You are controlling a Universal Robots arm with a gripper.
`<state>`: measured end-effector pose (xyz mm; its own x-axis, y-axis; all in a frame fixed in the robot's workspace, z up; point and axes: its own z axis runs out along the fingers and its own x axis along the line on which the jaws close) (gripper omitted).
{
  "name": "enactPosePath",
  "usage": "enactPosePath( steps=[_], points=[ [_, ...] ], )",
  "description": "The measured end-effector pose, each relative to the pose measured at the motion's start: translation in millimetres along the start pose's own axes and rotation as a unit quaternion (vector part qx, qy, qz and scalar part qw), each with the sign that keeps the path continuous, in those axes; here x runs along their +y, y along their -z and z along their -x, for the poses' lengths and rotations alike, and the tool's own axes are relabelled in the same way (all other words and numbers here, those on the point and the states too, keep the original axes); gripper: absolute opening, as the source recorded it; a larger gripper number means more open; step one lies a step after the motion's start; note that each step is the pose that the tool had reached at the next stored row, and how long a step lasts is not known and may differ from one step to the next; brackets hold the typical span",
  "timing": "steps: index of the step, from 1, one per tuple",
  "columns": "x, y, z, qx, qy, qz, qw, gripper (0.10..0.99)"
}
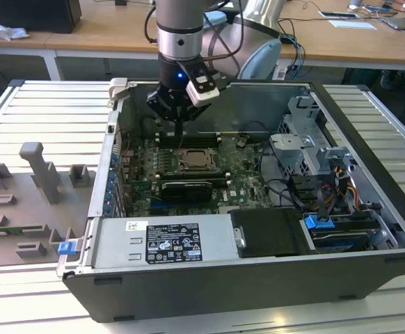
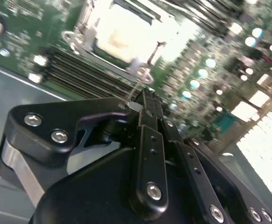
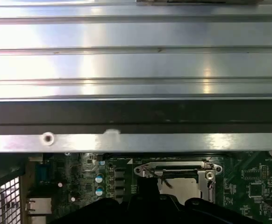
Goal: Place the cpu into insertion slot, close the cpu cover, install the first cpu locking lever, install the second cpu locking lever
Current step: 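Install the first cpu locking lever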
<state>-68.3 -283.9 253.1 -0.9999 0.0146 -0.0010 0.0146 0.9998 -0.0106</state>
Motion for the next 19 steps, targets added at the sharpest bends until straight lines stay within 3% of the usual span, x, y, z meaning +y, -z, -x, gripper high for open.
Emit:
enactPosePath(
  steps=[1, 5, 6, 7, 8, 13, 19],
  points=[
    [0.3, -2.6, 11.6, 0.0026, 0.0, 0.0, 1.0, 0.106],
    [0.5, -4.5, 23.6, 0.0031, 0.001, 0.0019, 1.0, 0.106],
    [0.6, -4.5, 23.8, 0.0032, 0.001, 0.0073, 1.0, 0.106],
    [0.6, -4.8, 23.8, 0.0033, 0.001, 0.0184, 0.9998, 0.106],
    [0.2, -5.1, 23.8, 0.0025, 0.003, 0.0226, 0.9997, 0.106],
    [0.1, -7.8, 23.8, -0.0082, 0.012, 0.0231, 0.9996, 0.106],
    [0.9, -17.6, 24.6, -0.0083, 0.037, 0.0234, 0.999, 0.106]
  ],
)
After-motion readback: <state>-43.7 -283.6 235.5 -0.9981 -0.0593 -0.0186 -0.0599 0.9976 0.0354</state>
